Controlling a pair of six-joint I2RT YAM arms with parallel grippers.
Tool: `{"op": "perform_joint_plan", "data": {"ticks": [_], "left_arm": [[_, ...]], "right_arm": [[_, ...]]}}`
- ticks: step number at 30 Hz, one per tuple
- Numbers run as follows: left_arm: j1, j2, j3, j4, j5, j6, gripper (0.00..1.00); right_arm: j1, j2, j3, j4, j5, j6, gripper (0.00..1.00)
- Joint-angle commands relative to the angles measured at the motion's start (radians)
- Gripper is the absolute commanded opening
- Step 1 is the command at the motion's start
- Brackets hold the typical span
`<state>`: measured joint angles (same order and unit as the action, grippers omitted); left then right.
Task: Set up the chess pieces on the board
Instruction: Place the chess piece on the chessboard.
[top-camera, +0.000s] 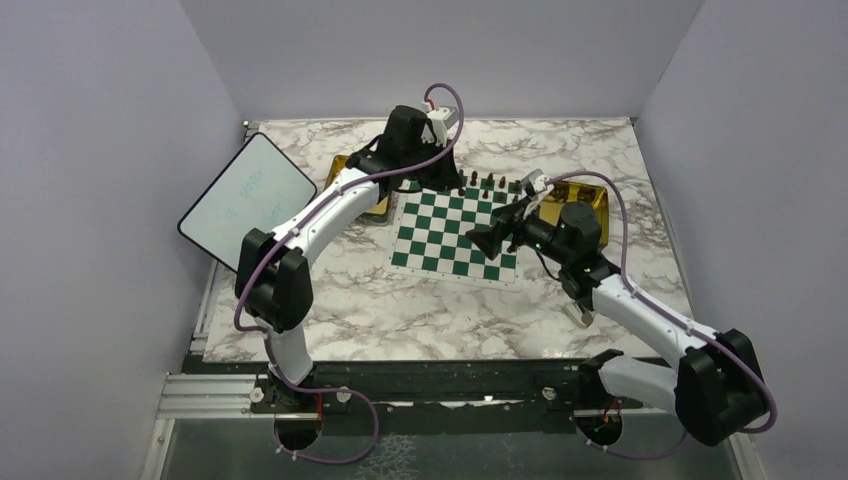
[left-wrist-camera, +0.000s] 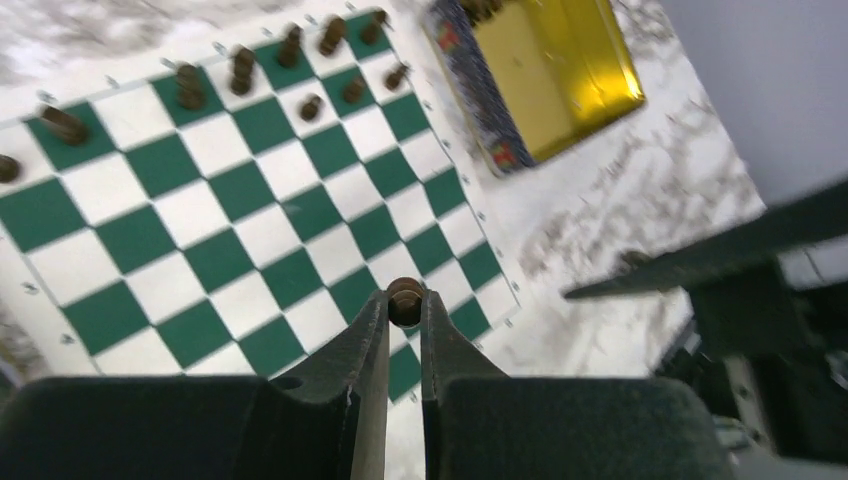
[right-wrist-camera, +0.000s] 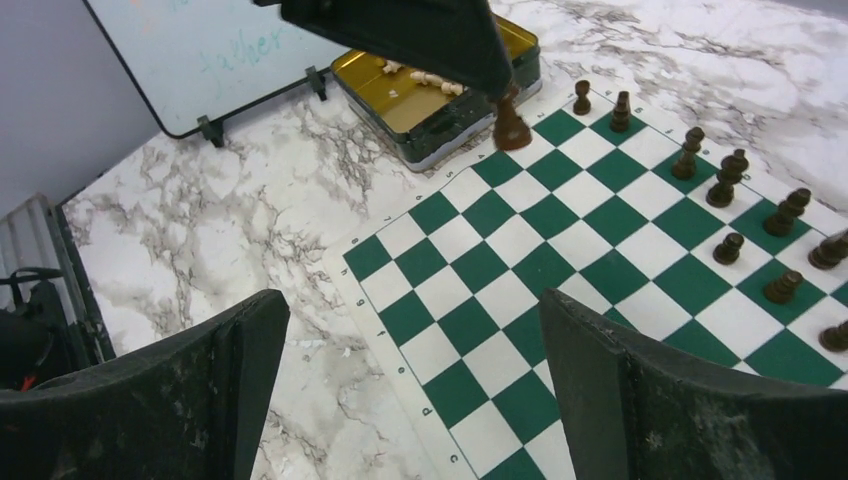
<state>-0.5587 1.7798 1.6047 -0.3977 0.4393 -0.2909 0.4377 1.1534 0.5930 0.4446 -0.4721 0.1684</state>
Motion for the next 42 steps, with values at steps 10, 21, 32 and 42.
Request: {"op": "perform_joint_plan", "data": {"ticks": [10,21,32,42], "left_arm": [[-0.003,0.306,0.328,0.034,-0.454,0.157,0.08],[0.028,0.501,0.456,0.052,-0.495,0.155,0.08],[0.058,0.571,0.465,0.142,-0.487,0.174,0.08],[0.057,0.629,0.509,0.143,-0.441,0.138,0.08]], "right_arm": [[0.006,-0.178,-0.004,-0.231,0.203,0.115,1.00],[0.006,-0.210,0.008,-0.288,0.246,0.214,1.00],[0.006,-0.195,0.042,-0.365,0.295,0.199,1.00],[0.006,-0.202,0.059,-0.399,0.347,0.165,1.00]]}}
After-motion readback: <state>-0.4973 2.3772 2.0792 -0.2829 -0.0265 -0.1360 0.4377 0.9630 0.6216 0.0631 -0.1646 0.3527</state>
